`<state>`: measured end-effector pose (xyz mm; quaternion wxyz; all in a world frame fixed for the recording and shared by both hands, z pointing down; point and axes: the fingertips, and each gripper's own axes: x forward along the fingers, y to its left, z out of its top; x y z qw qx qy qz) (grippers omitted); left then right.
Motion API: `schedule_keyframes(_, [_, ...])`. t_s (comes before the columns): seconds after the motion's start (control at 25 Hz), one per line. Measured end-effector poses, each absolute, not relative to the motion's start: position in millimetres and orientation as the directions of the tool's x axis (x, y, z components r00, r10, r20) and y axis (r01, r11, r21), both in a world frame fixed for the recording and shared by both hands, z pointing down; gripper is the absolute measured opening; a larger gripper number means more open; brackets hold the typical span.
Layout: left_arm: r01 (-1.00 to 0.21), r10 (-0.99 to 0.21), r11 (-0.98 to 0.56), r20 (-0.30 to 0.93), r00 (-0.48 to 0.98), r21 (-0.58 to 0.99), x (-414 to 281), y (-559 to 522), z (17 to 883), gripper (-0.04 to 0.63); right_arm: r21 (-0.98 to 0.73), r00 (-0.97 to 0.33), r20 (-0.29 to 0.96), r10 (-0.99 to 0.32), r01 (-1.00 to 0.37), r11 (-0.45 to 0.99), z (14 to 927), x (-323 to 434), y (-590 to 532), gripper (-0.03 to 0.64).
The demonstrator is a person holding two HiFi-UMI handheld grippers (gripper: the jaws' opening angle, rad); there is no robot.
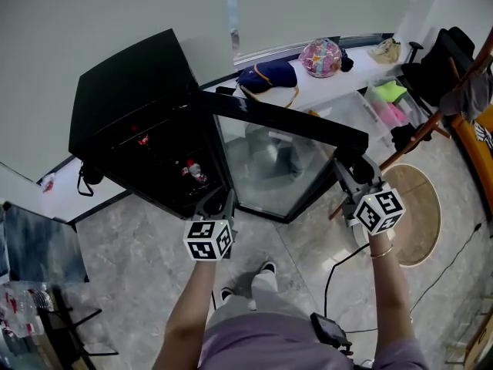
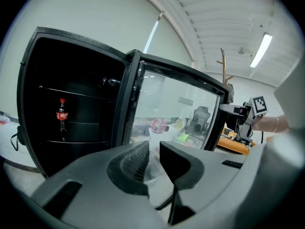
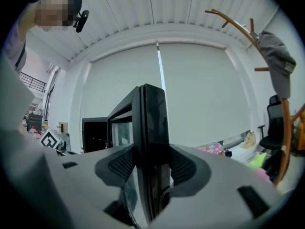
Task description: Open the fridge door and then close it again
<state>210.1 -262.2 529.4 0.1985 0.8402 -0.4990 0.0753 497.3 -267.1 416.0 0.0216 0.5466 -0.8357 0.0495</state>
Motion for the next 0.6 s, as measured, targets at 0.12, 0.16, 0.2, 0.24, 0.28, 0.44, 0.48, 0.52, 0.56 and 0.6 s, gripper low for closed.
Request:
schedule_keyframes(0.12, [-0.869, -0.807, -0.42, 0.33, 0.489, 0.261, 193.0, -248.7, 533.3, 0.069, -0.06, -0.37, 0.092, -0.924, -0.929, 0.366, 415.8, 486.2, -244.9, 0.215])
schedule_keyframes(0.16, [-0.869, -0.807, -0.419, 0.332, 0.489, 0.262, 187.5, -243.9, 534.1, 0.069, -0.06, -0.357, 0.092, -0.929, -0.934, 0.353, 415.8, 482.9, -237.7, 0.213])
schedule_keyframes(0.2, [-0.869, -0.806, -0.419, 0.333, 0.489, 0.262, 182.5, -239.2, 534.5, 0.069, -0.06, -0.344, 0.092, -0.934, -0.939, 0.34, 415.7, 479.8, -230.8, 0.213])
schedule_keyframes(0.24, [-0.869, -0.805, -0.421, 0.335, 0.49, 0.26, 177.5, -234.5, 534.9, 0.069, -0.06, -0.331, 0.091, -0.939, -0.943, 0.327, 415.6, 476.6, -224.1, 0.213])
schedule_keyframes(0.28, [-0.868, -0.803, -0.424, 0.336, 0.492, 0.258, 172.3, -229.6, 535.3, 0.069, -0.059, -0.319, 0.09, -0.944, -0.947, 0.314, 415.3, 472.9, -217.4, 0.213])
schedule_keyframes(0.44, [-0.868, -0.8, -0.429, 0.342, 0.493, 0.25, 144.5, -210.6, 537.7, 0.069, -0.045, -0.286, 0.086, -0.954, -0.958, 0.283, 414.5, 450.9, -193.6, 0.215])
schedule_keyframes(0.48, [-0.869, -0.801, -0.427, 0.342, 0.492, 0.25, 137.8, -206.4, 537.8, 0.069, -0.039, -0.281, 0.083, -0.956, -0.96, 0.279, 414.5, 445.6, -187.9, 0.215])
schedule_keyframes(0.52, [-0.869, -0.802, -0.425, 0.341, 0.491, 0.251, 132.1, -202.1, 537.8, 0.069, -0.032, -0.276, 0.08, -0.958, -0.961, 0.275, 414.7, 440.9, -181.7, 0.215])
schedule_keyframes(0.56, [-0.87, -0.803, -0.424, 0.339, 0.49, 0.252, 127.2, -198.0, 537.4, 0.069, -0.027, -0.273, 0.077, -0.959, -0.962, 0.271, 415.0, 436.6, -175.3, 0.215])
schedule_keyframes(0.6, [-0.87, -0.804, -0.424, 0.336, 0.49, 0.253, 122.5, -194.2, 536.6, 0.069, -0.023, -0.27, 0.076, -0.96, -0.963, 0.269, 415.3, 432.0, -169.3, 0.215])
